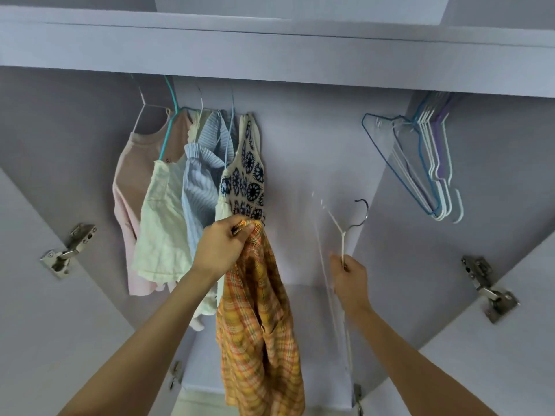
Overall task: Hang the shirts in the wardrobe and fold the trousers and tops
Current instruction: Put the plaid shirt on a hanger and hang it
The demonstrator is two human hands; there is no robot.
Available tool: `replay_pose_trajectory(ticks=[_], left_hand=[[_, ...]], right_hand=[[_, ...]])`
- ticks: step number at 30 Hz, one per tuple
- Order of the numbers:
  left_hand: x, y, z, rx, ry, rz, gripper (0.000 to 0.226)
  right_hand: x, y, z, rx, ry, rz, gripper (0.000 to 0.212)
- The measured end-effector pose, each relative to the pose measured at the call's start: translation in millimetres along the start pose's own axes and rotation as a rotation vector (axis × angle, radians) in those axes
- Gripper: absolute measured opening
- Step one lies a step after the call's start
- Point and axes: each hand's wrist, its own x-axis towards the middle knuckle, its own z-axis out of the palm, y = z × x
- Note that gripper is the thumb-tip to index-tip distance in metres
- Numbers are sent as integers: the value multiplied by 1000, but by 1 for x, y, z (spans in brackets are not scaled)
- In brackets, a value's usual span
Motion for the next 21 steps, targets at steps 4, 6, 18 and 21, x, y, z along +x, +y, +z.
replay_pose_trajectory(ticks=[4, 6, 18, 21], left_hand=[[-3, -13, -12, 316, 70, -9, 24], [-2, -19, -15, 219, 22, -87, 29], [12, -38, -24, 20, 161, -210, 38], [12, -31, -24, 41, 215, -111, 43]], right_hand=[[-4, 6, -7, 27, -34, -175, 30], [-2, 1, -10, 66, -33, -284, 13], [-11, 4, -21, 30, -91, -41, 55], [-17, 3, -15, -160, -174, -69, 54]])
